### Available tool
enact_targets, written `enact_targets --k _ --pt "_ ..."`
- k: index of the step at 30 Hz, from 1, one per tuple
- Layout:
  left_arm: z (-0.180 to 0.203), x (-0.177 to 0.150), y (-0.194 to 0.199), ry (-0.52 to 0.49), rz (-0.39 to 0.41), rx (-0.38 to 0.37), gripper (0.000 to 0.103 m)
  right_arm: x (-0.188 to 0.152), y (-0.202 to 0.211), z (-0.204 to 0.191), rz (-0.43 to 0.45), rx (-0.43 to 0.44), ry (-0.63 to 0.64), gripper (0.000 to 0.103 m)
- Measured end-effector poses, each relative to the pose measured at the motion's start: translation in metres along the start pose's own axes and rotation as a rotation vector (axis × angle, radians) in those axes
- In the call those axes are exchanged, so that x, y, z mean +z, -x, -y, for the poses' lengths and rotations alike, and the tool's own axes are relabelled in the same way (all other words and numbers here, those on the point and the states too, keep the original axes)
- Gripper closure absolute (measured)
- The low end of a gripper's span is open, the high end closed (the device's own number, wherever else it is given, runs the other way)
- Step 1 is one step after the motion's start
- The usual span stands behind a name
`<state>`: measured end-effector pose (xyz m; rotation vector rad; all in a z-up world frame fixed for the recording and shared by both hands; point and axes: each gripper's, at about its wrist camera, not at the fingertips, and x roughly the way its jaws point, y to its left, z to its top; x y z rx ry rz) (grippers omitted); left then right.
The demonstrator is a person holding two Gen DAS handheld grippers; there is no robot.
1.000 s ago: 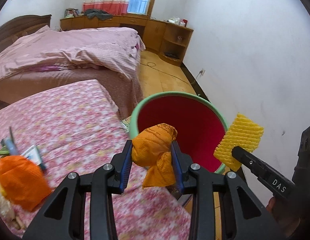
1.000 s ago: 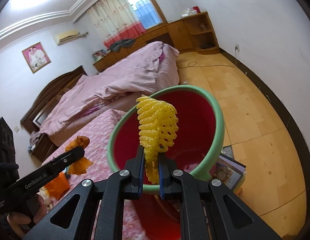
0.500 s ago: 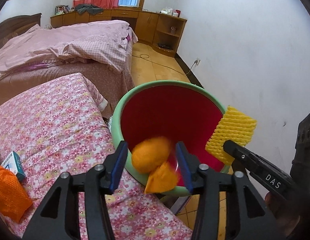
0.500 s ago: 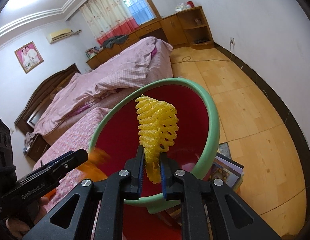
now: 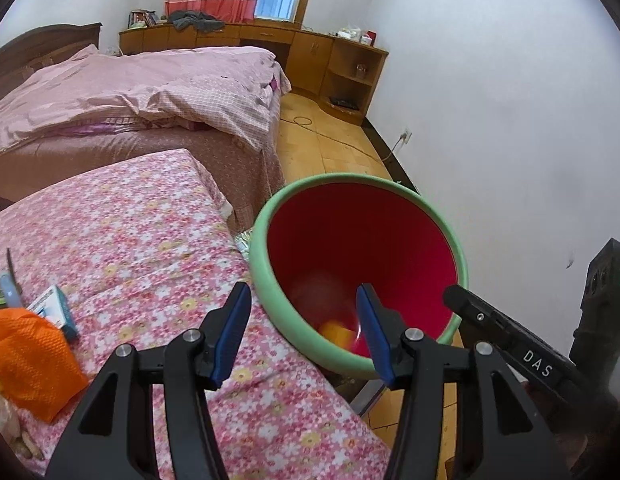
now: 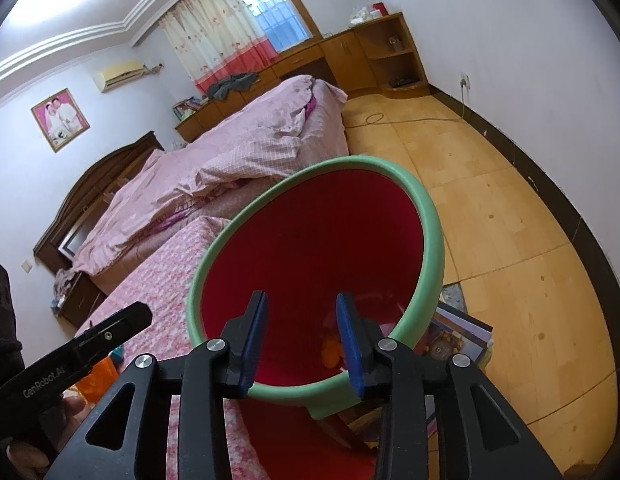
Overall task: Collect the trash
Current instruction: 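Carry both items over the red bin and open both tools to drop them, then move both tools back over the bed toward the remaining trash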
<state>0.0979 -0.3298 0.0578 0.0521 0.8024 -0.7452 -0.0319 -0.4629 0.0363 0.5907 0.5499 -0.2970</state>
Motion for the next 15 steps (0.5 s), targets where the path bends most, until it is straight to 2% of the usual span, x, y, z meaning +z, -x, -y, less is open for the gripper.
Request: enact_targets --k 15 --pt "-0.035 -0.018 0.074 0.084 0.070 0.068 0.048 -0.017 0.026 -0.045 -0.008 0.107 0.055 0.066"
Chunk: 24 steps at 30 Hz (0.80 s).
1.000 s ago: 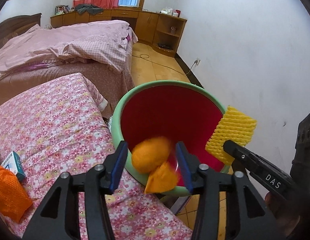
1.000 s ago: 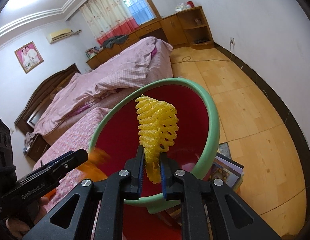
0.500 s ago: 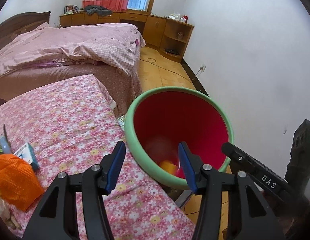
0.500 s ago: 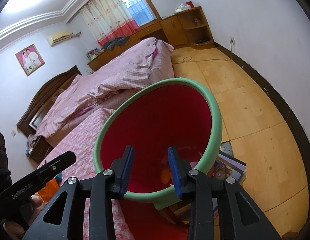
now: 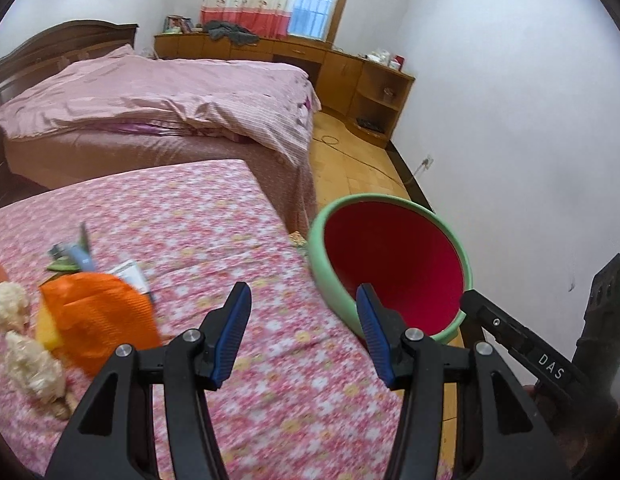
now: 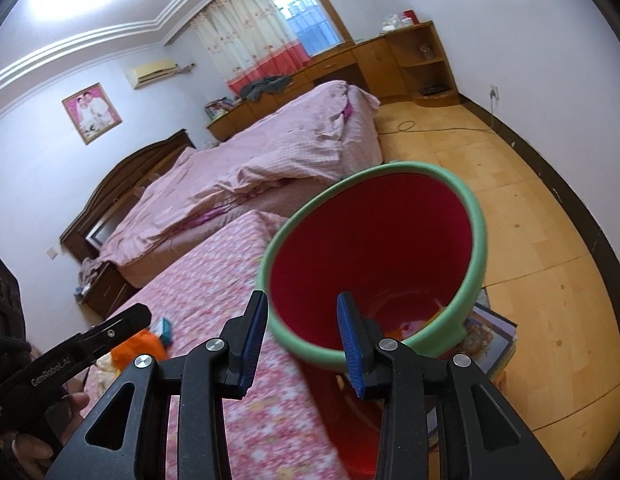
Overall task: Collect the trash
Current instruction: 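Move both tools back over the bed toward the remaining trash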
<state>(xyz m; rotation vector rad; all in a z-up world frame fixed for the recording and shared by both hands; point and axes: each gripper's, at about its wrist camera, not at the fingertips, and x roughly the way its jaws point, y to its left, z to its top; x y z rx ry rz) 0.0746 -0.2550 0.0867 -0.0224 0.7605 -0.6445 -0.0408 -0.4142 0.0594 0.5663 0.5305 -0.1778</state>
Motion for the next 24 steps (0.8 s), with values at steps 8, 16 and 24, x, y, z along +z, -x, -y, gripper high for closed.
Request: enact_targets --k 8,16,24 --pt "-0.039 -0.013 0.042 0.044 0.037 0.079 0.048 -0.013 0.005 -0.033 -0.026 0.051 0.043 0.066" --pt "-0.085 -0.027 0.075 0.112 0.050 0.158 0.048 -0.033 0.004 -0.059 -0.076 0.086 0.073 0.066" --pt "-0.127 -0.043 0.097 0.180 0.060 0.236 0.048 -0.048 -0.003 -0.083 -0.117 0.106 0.099 0.065"
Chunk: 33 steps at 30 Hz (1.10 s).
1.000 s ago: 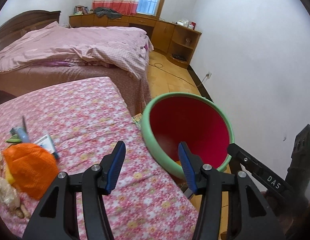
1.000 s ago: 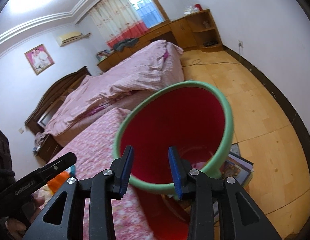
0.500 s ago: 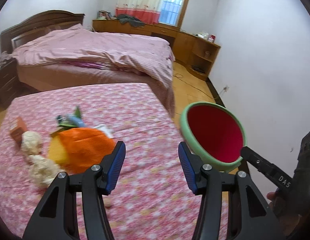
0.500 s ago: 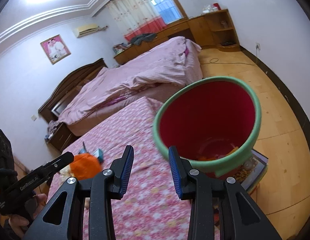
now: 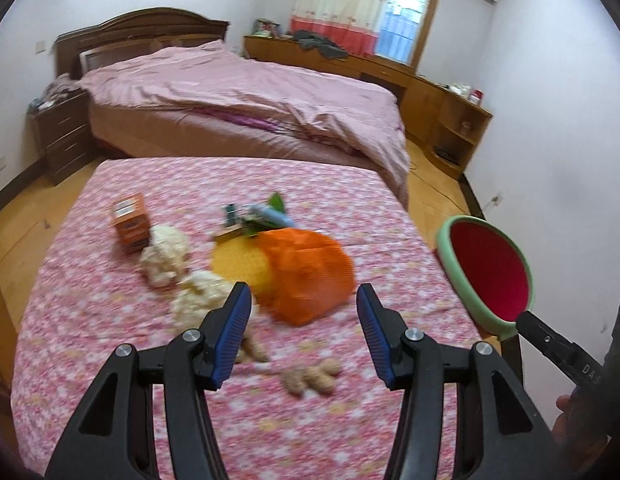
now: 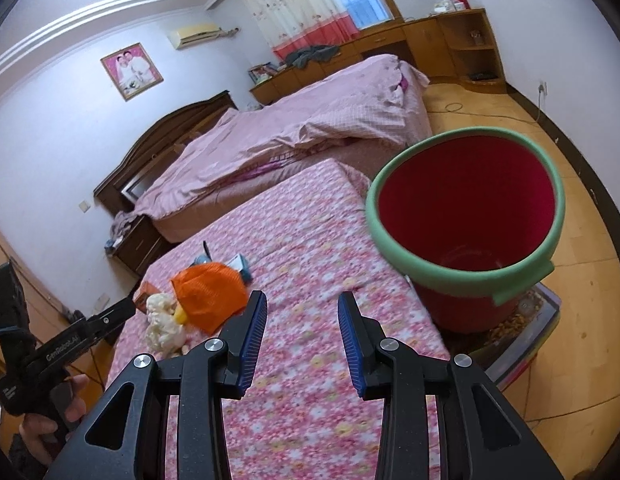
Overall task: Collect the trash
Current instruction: 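Move both tools back over the bed toward the remaining trash, then grasp the crumpled tissue with the left tool while the right tool grasps the orange mesh bag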
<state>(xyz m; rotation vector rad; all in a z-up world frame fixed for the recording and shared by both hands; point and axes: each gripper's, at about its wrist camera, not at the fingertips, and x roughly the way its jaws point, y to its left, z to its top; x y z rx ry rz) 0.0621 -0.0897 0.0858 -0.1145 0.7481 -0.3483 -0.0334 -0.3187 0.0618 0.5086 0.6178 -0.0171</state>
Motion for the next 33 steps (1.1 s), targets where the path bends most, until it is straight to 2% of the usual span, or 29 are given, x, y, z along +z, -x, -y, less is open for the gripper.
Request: enact_targets --k 5,10,18,23,27,31,33 --pt "-0.026 -0.004 -0.005 0.028 -0.016 0.046 0.048 -0.007 -0.012 -0.008 -0.030 0.002 0.014 0.065" --pt "-0.044 -0.009 -0.020 0.064 -0.053 0.057 0.048 -0.011 -0.022 -0.014 -0.058 -0.002 0.023 0.064" --pt "-0.057 -0.014 -0.049 0.075 -0.105 0.057 0.048 -0.014 -0.041 -0.022 -0.093 -0.023 0.034 0.063" --pt "-0.070 -0.015 -0.067 0.106 -0.126 0.094 0.048 -0.014 -0.057 -0.028 -0.125 -0.019 0.050 0.060" --pt "-0.081 -0.017 -0.073 0.141 -0.124 0.081 0.048 -0.012 -0.069 -0.039 -0.138 -0.008 0.076 0.060" --pt "-0.084 -0.019 -0.075 0.135 -0.118 0.071 0.048 -0.011 -0.084 -0.053 -0.157 0.014 0.110 0.059" --pt "-0.085 -0.020 -0.079 0.145 -0.125 0.059 0.047 -0.011 -0.092 -0.060 -0.171 0.026 0.128 0.055"
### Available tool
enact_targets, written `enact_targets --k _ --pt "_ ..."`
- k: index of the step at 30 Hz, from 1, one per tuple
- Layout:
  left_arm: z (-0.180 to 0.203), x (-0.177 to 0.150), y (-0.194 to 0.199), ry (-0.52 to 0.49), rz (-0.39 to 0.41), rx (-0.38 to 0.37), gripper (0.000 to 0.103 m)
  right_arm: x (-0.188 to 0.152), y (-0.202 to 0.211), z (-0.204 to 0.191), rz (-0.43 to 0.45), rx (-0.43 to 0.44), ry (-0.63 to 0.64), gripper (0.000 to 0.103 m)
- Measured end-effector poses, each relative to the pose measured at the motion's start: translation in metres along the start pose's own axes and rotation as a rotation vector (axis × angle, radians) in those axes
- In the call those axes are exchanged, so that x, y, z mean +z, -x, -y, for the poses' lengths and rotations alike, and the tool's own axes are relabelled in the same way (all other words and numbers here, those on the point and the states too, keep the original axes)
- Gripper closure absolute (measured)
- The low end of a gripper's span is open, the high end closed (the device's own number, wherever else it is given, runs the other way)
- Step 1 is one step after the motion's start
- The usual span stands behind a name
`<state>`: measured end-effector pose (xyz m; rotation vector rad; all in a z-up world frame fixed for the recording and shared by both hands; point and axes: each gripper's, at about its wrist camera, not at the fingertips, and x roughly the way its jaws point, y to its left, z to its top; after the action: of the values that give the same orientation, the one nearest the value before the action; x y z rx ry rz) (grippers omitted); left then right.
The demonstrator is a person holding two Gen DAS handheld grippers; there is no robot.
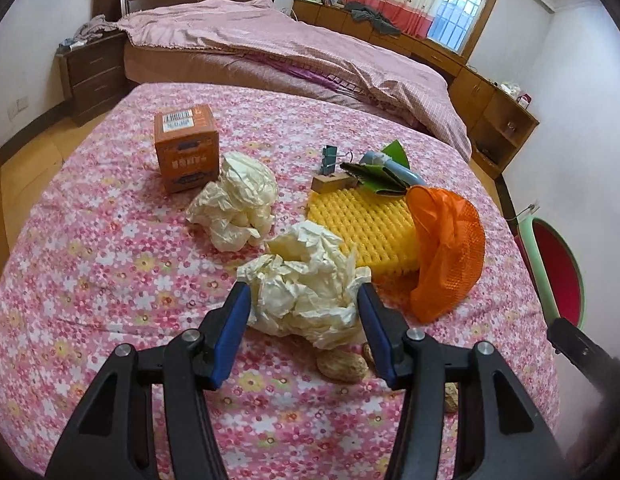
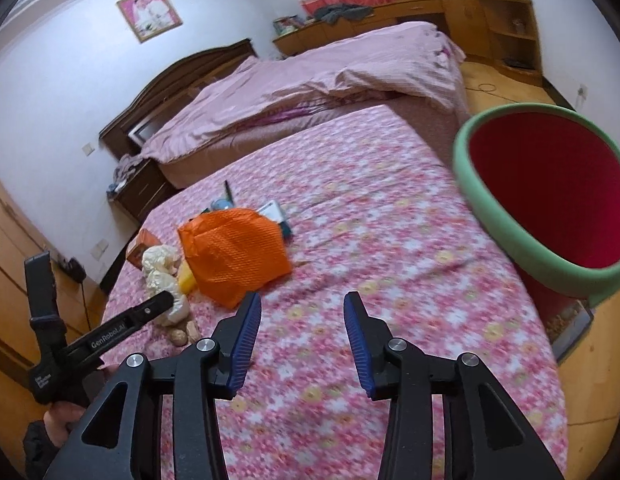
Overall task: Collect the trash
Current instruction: 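Grasp the crumpled tissue with the left tool while the right tool grasps the orange mesh bag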
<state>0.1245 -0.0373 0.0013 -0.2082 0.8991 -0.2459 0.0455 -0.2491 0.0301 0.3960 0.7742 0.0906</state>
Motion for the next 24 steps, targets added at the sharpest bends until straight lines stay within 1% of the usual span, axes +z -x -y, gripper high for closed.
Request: enact_targets --k 2,4,6,8,11,12,16,19,22,24 --pt "0.000 -0.002 -0.004 0.010 -0.017 -0.020 0.047 0.001 -0.007 -0.005 -0.007 0.011 0.012 0.052" --pt "0.003 -0.004 -0.006 0.004 -0.016 -0.019 0.047 0.002 -0.013 -0.010 -0.015 0.028 0.023 0.051" --pt "0.005 -0.005 -0.006 -0.005 -0.005 -0.020 0.049 0.003 -0.021 -0.014 -0.025 0.022 0.034 0.043" --pt "0.004 -0.006 -0.004 -0.007 0.009 -0.023 0.056 0.004 -0.027 -0.017 -0.034 0.023 0.040 0.043" --pt "0.000 -0.006 0.001 0.000 0.019 -0.044 0.062 0.005 -0.038 -0.019 -0.052 0.024 0.049 0.042" --pt "-0.002 -0.006 0.005 0.006 0.026 -0.049 0.063 0.006 -0.042 -0.021 -0.057 0.027 0.054 0.042" --pt "-0.013 -0.002 0.029 0.046 0.106 -0.055 0.064 0.008 -0.055 -0.025 -0.074 0.029 0.074 0.042" --pt "-0.018 0.002 0.042 0.051 0.148 -0.039 0.064 0.012 -0.067 -0.027 -0.071 0.026 0.082 0.042" --pt "-0.025 0.003 0.045 0.068 0.165 -0.015 0.064 0.014 -0.079 -0.028 -0.086 0.026 0.085 0.042" --pt "-0.031 0.002 0.043 0.076 0.160 0.004 0.064 0.012 -0.084 -0.029 -0.092 0.037 0.090 0.042"
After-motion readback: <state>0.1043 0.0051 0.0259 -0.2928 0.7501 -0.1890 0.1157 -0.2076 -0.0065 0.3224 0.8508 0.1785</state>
